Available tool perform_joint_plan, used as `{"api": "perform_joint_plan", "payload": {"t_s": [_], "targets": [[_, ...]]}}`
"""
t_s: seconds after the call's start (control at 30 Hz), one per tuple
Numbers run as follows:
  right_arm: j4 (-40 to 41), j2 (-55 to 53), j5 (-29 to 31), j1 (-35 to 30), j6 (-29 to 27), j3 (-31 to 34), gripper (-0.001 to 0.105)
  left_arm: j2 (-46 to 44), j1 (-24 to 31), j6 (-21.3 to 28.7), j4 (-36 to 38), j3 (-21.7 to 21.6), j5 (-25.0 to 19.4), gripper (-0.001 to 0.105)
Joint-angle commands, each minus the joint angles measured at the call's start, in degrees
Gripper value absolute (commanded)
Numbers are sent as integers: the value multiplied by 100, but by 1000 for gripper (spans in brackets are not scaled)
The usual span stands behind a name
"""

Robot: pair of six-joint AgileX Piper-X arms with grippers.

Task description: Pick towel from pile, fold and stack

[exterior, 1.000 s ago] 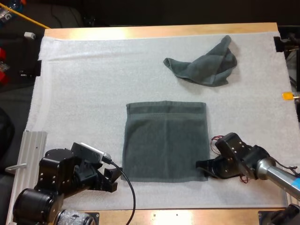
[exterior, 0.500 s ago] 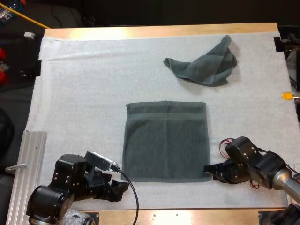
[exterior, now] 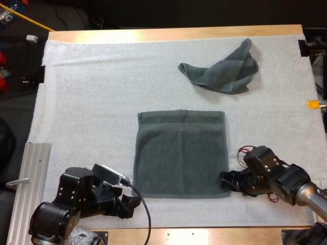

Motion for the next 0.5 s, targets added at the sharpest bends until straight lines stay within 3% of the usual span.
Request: {"api": "perform_joint_plan", "payload": {"t_s": [0.0, 0.1, 0.47], "targets": [[15, 76, -10, 12, 80, -5, 38, -25, -20, -6, -44, -31, 46, 64], [62, 259, -131, 12, 82, -5, 32, -25, -20, -6, -44, -31, 46, 64], [-56, 843, -218, 12, 82, -5, 32, -25, -20, -6, -44, -41, 46, 64]]}}
